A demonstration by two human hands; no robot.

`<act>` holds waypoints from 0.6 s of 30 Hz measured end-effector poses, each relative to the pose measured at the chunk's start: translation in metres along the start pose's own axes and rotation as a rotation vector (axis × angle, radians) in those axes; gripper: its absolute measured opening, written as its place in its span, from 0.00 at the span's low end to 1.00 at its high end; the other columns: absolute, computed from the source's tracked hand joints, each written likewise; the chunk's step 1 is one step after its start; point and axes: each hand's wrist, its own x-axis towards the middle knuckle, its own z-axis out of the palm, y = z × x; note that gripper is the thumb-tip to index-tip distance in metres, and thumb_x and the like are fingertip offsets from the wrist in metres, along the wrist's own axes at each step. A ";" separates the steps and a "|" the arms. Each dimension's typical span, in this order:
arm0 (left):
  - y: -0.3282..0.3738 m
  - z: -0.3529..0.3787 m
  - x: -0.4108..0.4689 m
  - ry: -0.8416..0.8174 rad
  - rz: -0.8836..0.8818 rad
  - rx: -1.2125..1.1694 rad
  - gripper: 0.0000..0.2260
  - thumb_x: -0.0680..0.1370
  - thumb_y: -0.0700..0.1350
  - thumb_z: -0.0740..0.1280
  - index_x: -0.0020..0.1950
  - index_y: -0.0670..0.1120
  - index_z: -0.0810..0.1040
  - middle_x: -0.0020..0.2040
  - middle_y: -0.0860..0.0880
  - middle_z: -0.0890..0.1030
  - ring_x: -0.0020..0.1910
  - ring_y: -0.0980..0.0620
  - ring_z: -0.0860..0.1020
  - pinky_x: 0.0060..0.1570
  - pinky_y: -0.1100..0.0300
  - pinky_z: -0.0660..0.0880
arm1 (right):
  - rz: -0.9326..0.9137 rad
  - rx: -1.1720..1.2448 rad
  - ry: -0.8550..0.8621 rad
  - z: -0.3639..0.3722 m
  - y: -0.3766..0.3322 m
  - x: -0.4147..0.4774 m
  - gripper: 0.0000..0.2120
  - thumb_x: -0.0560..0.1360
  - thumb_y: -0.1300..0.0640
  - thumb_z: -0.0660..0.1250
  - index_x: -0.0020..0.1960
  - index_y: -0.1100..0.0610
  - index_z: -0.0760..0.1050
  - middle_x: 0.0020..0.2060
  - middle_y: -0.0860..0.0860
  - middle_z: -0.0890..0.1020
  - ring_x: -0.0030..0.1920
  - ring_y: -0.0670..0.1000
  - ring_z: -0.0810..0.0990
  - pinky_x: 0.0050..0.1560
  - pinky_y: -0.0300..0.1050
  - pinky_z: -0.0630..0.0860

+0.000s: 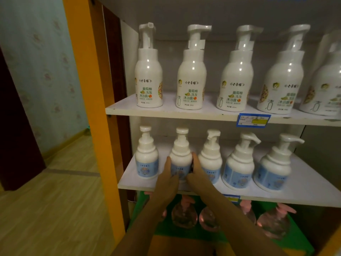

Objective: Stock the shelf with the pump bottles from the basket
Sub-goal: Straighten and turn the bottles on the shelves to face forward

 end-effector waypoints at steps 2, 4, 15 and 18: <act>0.000 0.000 0.001 -0.001 0.004 0.002 0.27 0.77 0.35 0.57 0.75 0.46 0.52 0.70 0.41 0.68 0.65 0.45 0.71 0.66 0.47 0.68 | 0.020 -0.026 -0.026 -0.002 -0.001 0.000 0.30 0.73 0.72 0.57 0.73 0.60 0.53 0.70 0.58 0.65 0.67 0.57 0.67 0.65 0.48 0.69; 0.001 -0.002 0.000 -0.005 0.018 0.037 0.26 0.78 0.35 0.57 0.74 0.44 0.53 0.68 0.40 0.70 0.61 0.46 0.73 0.63 0.52 0.70 | 0.041 -0.055 -0.060 -0.003 -0.001 0.001 0.31 0.74 0.70 0.57 0.74 0.60 0.50 0.72 0.58 0.62 0.70 0.58 0.63 0.68 0.53 0.66; 0.024 0.051 -0.039 0.109 0.285 0.091 0.21 0.76 0.32 0.58 0.67 0.47 0.65 0.60 0.53 0.70 0.59 0.58 0.68 0.59 0.67 0.65 | -0.103 0.047 0.472 -0.054 0.013 -0.040 0.15 0.73 0.68 0.59 0.59 0.61 0.70 0.55 0.54 0.75 0.56 0.53 0.74 0.56 0.48 0.74; 0.024 0.069 -0.030 -0.037 0.247 -0.015 0.21 0.77 0.35 0.58 0.63 0.56 0.60 0.61 0.57 0.69 0.60 0.59 0.69 0.63 0.62 0.67 | -0.049 0.045 0.389 -0.053 0.018 -0.034 0.17 0.71 0.57 0.58 0.57 0.64 0.69 0.54 0.58 0.76 0.54 0.54 0.75 0.58 0.53 0.75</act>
